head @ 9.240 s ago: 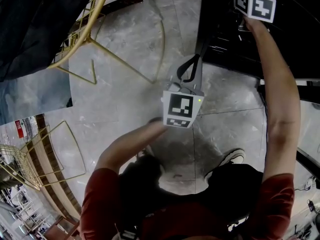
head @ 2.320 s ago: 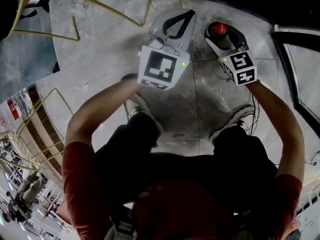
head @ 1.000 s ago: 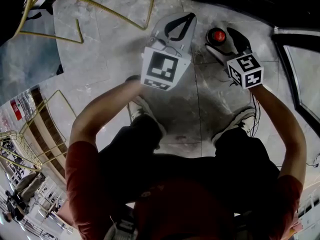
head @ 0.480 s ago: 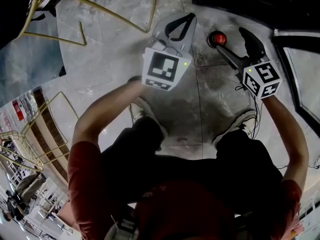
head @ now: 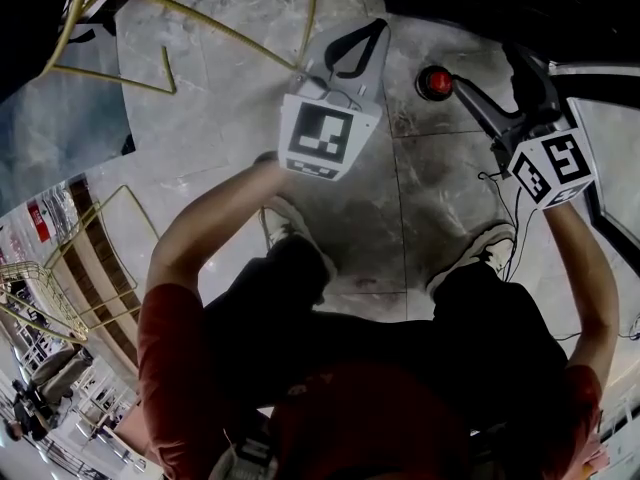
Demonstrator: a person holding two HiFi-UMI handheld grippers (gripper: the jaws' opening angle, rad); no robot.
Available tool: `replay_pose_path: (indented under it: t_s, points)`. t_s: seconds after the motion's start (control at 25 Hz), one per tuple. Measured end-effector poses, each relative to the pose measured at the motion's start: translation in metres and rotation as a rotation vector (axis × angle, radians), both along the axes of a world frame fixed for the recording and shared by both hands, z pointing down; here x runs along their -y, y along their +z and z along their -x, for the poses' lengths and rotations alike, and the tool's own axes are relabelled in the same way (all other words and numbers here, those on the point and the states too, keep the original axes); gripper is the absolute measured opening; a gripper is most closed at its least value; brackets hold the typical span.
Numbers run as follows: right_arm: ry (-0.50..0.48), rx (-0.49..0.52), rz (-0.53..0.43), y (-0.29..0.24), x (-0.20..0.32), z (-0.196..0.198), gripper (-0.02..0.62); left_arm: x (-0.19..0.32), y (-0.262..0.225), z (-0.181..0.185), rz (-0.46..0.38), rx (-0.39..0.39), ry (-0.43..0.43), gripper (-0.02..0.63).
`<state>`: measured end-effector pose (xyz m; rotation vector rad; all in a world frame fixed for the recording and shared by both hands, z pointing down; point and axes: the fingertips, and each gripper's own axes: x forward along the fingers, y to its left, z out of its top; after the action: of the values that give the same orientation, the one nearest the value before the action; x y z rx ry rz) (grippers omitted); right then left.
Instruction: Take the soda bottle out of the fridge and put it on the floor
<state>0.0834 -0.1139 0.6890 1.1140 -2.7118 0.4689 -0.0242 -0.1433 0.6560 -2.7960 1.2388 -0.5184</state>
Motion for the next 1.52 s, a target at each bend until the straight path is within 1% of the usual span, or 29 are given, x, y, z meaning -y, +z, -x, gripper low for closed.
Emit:
replay_pose_path:
  t_s: [0.16,0.24,0.36,0.52,0.76,1.0,1.04,1.12,1.2,1.4,1.52]
  points:
    - [-0.012,-0.062,-0.103,-0.018,0.009,-0.005,0.417,-0.004,-0.004,-0.004,-0.026,0.024,0.029,0.000]
    - [-0.028,-0.084,-0.149,-0.026,0.010,-0.005,0.416,-0.007,-0.006,-0.007,-0.032,0.022,0.041,0.000]
    - [-0.020,-0.099,-0.203,-0.038,0.012,-0.006,0.416,-0.006,-0.008,-0.006,-0.033,0.012,0.038,0.000]
    - [-0.012,-0.106,-0.217,-0.042,0.016,-0.007,0.416,-0.002,-0.010,-0.003,-0.036,0.004,0.021,0.000]
    - [0.012,-0.103,-0.206,-0.039,0.016,-0.012,0.416,-0.005,-0.009,-0.007,-0.036,0.007,0.031,0.000]
    - [0.003,-0.114,-0.197,-0.034,0.015,-0.010,0.411,-0.003,-0.008,-0.006,-0.033,0.008,0.027,0.000]
    - [0.004,-0.114,-0.196,-0.033,0.014,-0.010,0.402,-0.003,-0.008,-0.006,-0.031,0.007,0.027,0.000]
    - [0.004,-0.115,-0.196,-0.033,0.013,-0.011,0.362,-0.004,-0.008,-0.007,-0.029,0.006,0.026,0.000]
    - [0.007,-0.118,-0.193,-0.033,0.013,-0.011,0.342,-0.003,-0.008,-0.007,-0.030,0.006,0.027,0.000]
    - [0.019,-0.137,-0.175,-0.025,0.014,-0.011,0.225,-0.002,-0.003,-0.006,-0.009,0.006,0.020,0.000]
    - [0.020,-0.155,-0.175,-0.022,0.013,-0.011,0.190,-0.004,0.000,-0.006,-0.006,0.011,0.022,0.000]
